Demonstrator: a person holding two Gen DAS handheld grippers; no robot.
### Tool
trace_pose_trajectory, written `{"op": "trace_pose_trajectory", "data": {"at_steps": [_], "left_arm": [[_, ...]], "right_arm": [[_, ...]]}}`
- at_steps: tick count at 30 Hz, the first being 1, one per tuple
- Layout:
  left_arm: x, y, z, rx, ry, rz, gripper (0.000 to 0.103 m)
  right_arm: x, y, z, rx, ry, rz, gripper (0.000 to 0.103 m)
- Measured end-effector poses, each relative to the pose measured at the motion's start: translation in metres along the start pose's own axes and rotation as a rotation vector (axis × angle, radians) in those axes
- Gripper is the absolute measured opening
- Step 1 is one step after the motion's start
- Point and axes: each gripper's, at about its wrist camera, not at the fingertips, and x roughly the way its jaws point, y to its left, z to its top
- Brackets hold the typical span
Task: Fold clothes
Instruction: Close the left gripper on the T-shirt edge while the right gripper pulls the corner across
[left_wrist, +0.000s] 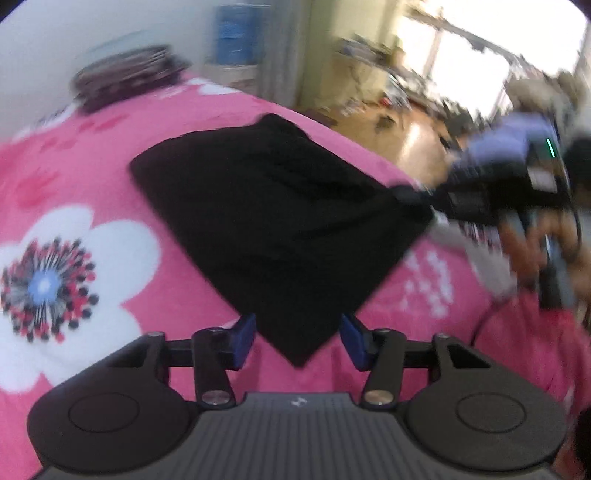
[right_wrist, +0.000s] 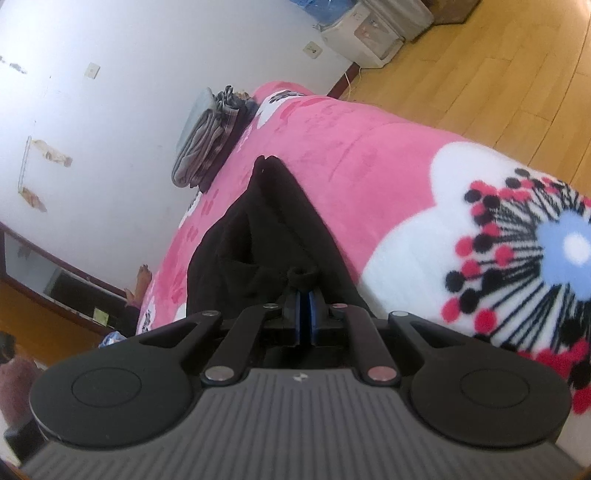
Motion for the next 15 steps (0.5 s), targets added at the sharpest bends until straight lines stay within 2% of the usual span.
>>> {"op": "trace_pose_trajectory", "data": {"at_steps": [1,3,7,11,15], "left_arm": [[0.001,-0.006,-0.002,0.042,-0.001,0.017,0.036],[0.003,-0.012,-0.005,0.058,-0.005,0.030,0.027],[0.006,-0.020,-0.010,0.084,-0.006,0.047,0.017],[0.007,-0.029,-0.015,0.115,-0.005,0.050,0.013],[0.011,-0.029,-0.015,0.106,0.004,0.035,0.012]], "right_arm": [[-0.001,0.000,0.000,-0.004,-0.002,-0.002,0.005],[-0.004,0.000,-0.002,-0.009,-0.017,-0.005,0.003],[-0.013,0.002,-0.004,-0.027,-0.051,0.013,0.002],[-0.016,-0.008,-0.006,-0.003,-0.039,0.001,0.002],[-0.024,-0.006,-0.008,-0.017,-0.065,0.027,0.002]]}}
